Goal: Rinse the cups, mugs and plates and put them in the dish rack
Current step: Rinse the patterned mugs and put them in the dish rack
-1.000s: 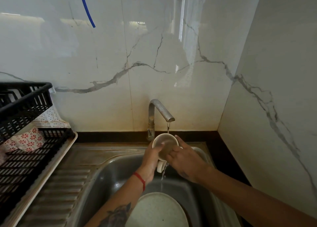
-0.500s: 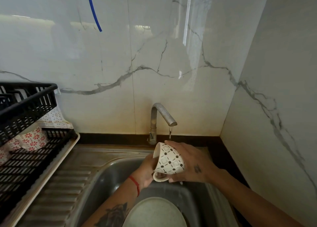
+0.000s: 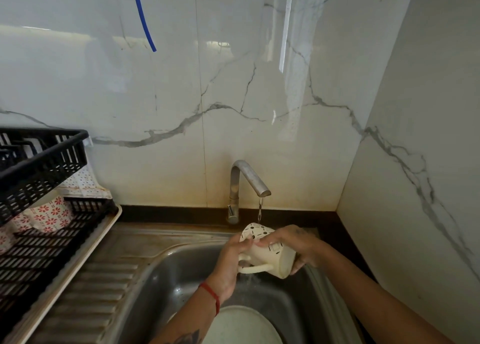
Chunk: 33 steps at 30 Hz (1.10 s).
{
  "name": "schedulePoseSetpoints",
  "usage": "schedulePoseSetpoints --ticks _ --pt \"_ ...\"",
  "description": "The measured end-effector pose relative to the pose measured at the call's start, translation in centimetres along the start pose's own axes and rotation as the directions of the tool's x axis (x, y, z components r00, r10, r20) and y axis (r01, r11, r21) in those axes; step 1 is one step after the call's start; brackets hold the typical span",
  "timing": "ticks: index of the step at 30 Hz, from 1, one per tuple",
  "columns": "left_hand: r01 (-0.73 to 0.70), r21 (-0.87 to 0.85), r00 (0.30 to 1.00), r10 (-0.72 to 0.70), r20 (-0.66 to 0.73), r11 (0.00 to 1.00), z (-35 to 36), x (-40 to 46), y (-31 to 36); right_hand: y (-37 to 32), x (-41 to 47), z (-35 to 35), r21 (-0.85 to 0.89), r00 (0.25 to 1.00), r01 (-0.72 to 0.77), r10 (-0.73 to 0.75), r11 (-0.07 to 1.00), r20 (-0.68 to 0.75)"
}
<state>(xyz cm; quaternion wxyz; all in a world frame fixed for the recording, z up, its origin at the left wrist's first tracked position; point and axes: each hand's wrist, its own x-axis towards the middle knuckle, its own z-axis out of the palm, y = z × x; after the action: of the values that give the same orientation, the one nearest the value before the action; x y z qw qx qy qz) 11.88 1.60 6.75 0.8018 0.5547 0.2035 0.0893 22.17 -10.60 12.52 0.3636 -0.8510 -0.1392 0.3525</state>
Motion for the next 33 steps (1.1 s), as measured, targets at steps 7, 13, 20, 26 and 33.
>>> schedulePoseSetpoints --ticks 7,13,20,26,33 --pt "-0.074 0.036 0.979 0.08 -0.187 0.997 1.3 0.5 1.6 -0.1 -0.3 4.9 -0.754 0.759 0.359 -0.642 0.55 -0.106" --pt "-0.118 0.069 0.977 0.128 -0.172 0.991 1.7 0.2 3.0 -1.4 0.4 4.1 -0.804 0.733 0.395 -0.68 0.444 -0.015" --pt "-0.21 0.121 0.963 0.227 -0.149 0.97 2.1 0.3 3.0 -3.2 1.8 2.2 -0.62 0.86 0.271 -0.474 0.736 -0.187" --pt "-0.053 -0.012 0.977 0.049 -0.21 0.999 2.0 0.5 3.4 0.4 2.3 4.7 -0.933 0.403 0.317 -0.915 0.168 -0.028" --pt "-0.05 -0.042 0.968 0.038 -0.247 0.998 1.5 0.6 3.2 -1.4 3.2 1.9 -0.799 0.655 0.38 -0.745 0.466 -0.124"
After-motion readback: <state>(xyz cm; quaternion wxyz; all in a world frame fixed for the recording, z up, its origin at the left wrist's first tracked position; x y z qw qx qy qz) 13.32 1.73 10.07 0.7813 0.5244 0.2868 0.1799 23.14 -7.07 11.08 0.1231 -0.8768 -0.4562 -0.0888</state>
